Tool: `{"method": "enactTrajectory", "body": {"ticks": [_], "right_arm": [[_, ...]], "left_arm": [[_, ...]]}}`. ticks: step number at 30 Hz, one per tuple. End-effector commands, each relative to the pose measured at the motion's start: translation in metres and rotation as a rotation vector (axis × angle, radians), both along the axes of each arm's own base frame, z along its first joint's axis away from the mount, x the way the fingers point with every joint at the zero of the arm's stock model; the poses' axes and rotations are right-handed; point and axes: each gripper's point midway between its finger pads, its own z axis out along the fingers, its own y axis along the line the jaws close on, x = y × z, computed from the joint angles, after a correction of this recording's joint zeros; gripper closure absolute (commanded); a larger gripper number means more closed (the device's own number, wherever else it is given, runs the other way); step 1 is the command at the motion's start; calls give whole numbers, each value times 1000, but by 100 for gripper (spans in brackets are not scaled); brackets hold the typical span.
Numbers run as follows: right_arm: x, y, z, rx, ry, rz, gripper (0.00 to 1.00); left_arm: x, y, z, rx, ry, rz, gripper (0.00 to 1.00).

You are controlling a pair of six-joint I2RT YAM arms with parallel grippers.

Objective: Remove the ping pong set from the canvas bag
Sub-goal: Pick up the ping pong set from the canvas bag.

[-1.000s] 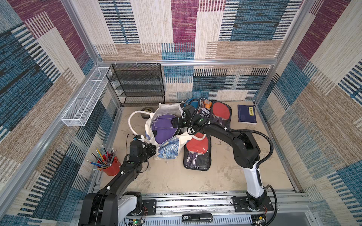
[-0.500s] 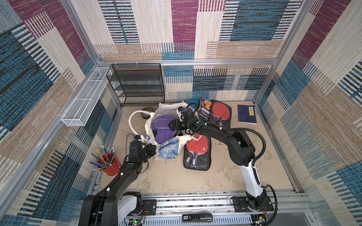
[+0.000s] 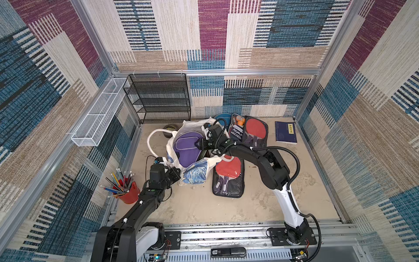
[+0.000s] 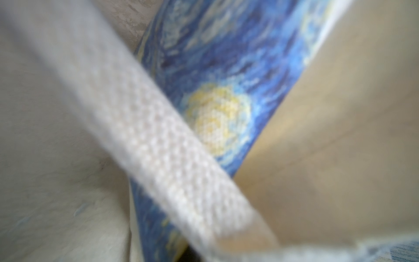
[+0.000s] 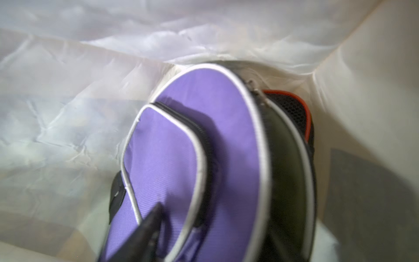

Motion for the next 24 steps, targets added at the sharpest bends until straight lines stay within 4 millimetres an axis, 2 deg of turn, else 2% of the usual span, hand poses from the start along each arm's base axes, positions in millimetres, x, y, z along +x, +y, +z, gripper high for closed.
{"method": "enactTrajectory", "body": {"ticks": [1, 2, 3, 7, 9, 14, 17, 24], "right_arm": [[-4, 16, 25, 94, -31, 60, 79], [-6, 16, 28, 98, -35, 68, 85], [-7, 17, 30, 102, -39, 74, 87], [-15, 23, 37, 108, -55, 99, 84], [-18, 27, 38, 106, -61, 104, 100], [-25, 34, 46, 108, -79, 118, 100], [-26, 33, 63, 102, -114, 111, 100], [-29, 24, 120, 104, -216, 86, 100]], "left_arm": [[-8, 1, -13, 8, 56, 3, 100], [-8, 1, -13, 9, 55, 2, 100], [-8, 1, -14, 9, 56, 2, 100], [-7, 1, -14, 9, 55, 3, 100], [-8, 1, -15, 8, 56, 1, 100], [-8, 2, -13, 12, 53, 3, 100], [-9, 2, -12, 15, 49, 5, 100], [-8, 3, -11, 9, 48, 11, 100]]}}
